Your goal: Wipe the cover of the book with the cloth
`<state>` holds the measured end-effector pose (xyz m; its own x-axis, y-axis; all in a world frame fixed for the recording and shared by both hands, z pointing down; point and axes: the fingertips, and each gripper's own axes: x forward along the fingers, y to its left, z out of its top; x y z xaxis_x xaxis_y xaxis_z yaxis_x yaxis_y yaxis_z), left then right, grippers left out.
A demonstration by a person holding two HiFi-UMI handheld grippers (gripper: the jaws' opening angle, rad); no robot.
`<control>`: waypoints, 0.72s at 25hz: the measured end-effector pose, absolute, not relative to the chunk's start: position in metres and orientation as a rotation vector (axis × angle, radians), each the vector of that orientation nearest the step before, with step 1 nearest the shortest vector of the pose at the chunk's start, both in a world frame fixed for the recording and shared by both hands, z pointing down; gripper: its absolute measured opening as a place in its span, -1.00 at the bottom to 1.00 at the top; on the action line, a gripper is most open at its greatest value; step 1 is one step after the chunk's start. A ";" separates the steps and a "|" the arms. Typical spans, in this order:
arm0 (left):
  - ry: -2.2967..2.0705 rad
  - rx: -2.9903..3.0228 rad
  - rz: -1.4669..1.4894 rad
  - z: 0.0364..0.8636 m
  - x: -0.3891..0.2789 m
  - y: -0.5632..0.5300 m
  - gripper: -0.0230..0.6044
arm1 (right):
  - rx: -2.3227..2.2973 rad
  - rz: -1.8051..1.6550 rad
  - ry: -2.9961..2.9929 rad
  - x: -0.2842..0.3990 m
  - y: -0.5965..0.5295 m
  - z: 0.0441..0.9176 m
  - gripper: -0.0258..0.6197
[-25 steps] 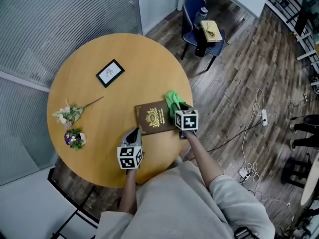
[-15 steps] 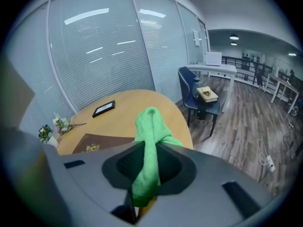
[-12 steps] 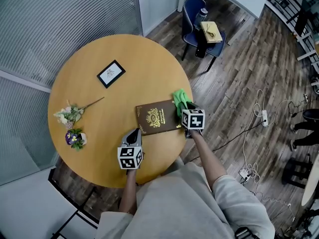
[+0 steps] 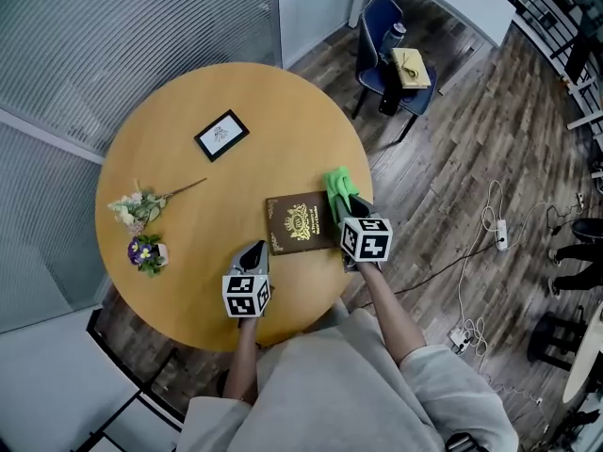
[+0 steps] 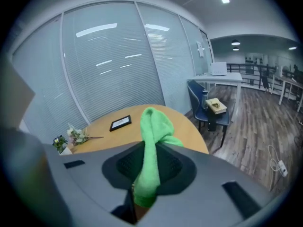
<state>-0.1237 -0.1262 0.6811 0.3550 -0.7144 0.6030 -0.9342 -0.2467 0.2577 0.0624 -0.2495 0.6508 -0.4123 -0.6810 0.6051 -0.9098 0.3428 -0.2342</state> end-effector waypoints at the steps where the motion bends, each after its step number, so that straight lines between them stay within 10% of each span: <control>1: -1.433 2.037 0.489 0.681 -0.126 -0.126 -0.91 | 1.376 0.772 -2.229 0.052 -0.247 0.648 -0.70; 18: -1.530 1.976 0.463 0.673 -0.166 -0.110 -0.91 | 1.026 0.824 -2.339 -0.093 -0.184 0.661 -0.70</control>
<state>-0.1663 -0.1096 0.6732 0.2779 -0.7517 0.5981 -0.9572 -0.1641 0.2385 -0.0925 -0.1840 0.6608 -0.6199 -0.4963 0.6078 -0.7677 0.5439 -0.3388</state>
